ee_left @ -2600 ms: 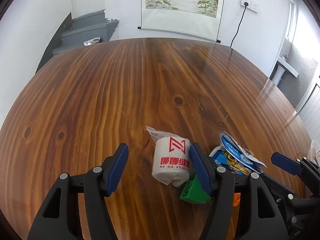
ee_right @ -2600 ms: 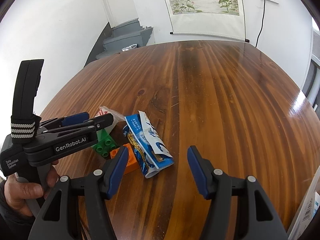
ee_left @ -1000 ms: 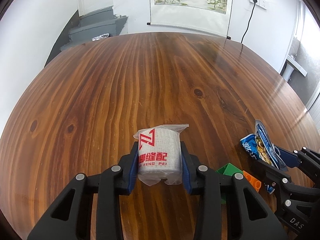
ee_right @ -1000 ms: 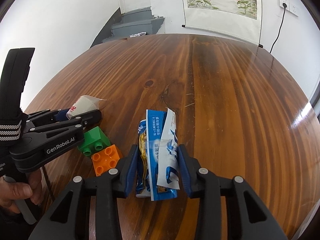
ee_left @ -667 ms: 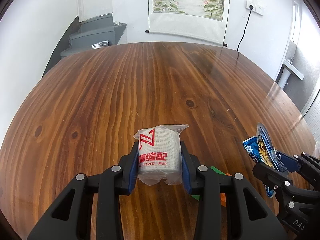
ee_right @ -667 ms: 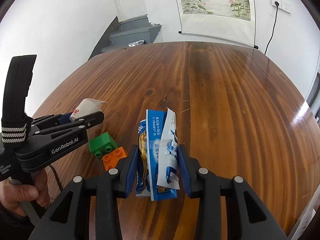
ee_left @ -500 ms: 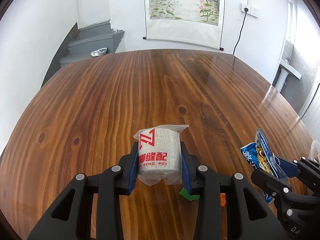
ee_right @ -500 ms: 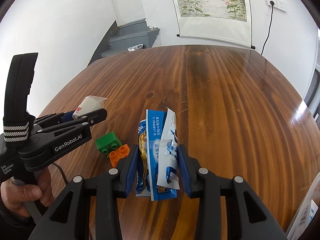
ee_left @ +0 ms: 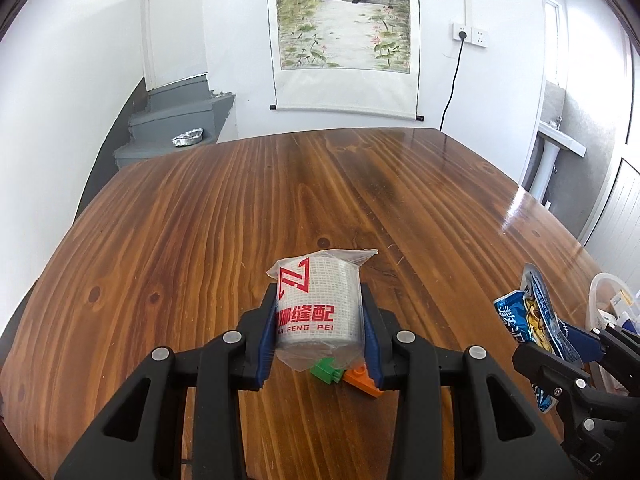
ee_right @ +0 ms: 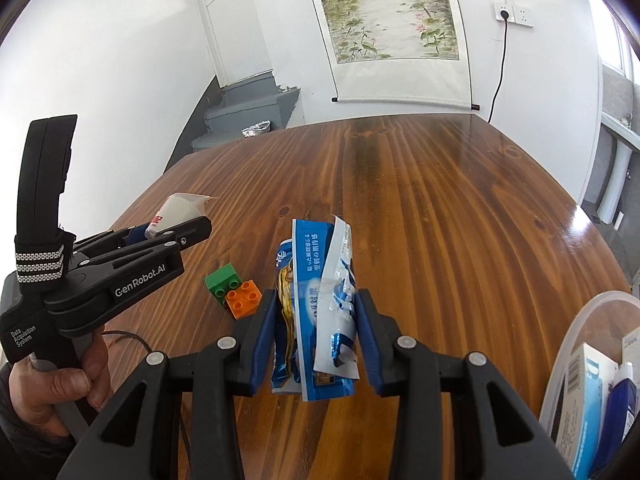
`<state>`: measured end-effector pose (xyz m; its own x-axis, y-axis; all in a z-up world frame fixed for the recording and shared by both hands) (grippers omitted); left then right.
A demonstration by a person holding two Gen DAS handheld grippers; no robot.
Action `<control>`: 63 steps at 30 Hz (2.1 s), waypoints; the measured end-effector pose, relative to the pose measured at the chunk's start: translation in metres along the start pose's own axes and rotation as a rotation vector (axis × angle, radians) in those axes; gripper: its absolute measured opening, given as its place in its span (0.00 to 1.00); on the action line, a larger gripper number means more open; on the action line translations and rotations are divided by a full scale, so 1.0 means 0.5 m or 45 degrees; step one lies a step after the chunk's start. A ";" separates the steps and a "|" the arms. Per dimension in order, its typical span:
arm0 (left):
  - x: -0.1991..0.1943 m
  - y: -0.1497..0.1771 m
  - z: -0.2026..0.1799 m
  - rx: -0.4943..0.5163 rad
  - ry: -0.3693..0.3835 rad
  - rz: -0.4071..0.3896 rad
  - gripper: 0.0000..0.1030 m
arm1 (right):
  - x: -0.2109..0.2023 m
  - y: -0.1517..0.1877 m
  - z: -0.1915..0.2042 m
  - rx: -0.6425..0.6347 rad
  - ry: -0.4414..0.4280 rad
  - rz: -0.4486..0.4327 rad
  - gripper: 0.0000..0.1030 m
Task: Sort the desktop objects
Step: 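Carry roll in left gripper and packet in right gripper over the bowl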
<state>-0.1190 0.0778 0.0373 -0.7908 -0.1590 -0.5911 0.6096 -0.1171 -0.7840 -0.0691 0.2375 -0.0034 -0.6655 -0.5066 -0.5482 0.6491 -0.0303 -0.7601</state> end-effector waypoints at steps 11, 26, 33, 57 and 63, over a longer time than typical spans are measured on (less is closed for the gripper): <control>-0.082 0.018 -0.070 0.070 0.049 -0.048 0.38 | -0.088 0.025 -0.039 0.073 0.043 -0.079 0.41; -0.157 0.068 -0.177 0.099 0.222 0.000 0.38 | -0.222 0.082 -0.118 0.177 0.126 -0.173 0.41; -0.193 0.079 -0.234 0.131 0.286 0.006 0.38 | -0.296 0.103 -0.181 0.252 0.197 -0.239 0.41; -0.261 0.084 -0.398 0.240 0.459 0.034 0.38 | -0.410 0.159 -0.311 0.349 0.373 -0.324 0.41; -0.269 0.085 -0.444 0.276 0.513 0.046 0.38 | -0.414 0.165 -0.310 0.316 0.344 -0.301 0.41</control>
<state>0.0011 0.3120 0.0415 -0.7012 0.2223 -0.6774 0.6006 -0.3277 -0.7293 0.0649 0.4735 -0.0066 -0.8574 -0.2185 -0.4660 0.5145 -0.3413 -0.7866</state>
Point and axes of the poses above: each gripper's, at about its wrist camera, not at the fingertips, and x roughly the way its jaws point, z to its left, y to its underside, the point moved 6 cm from there along x, roughly the way its jaws point, and after that the axes turned 15 degrees about -y, right-handed, at the moved point
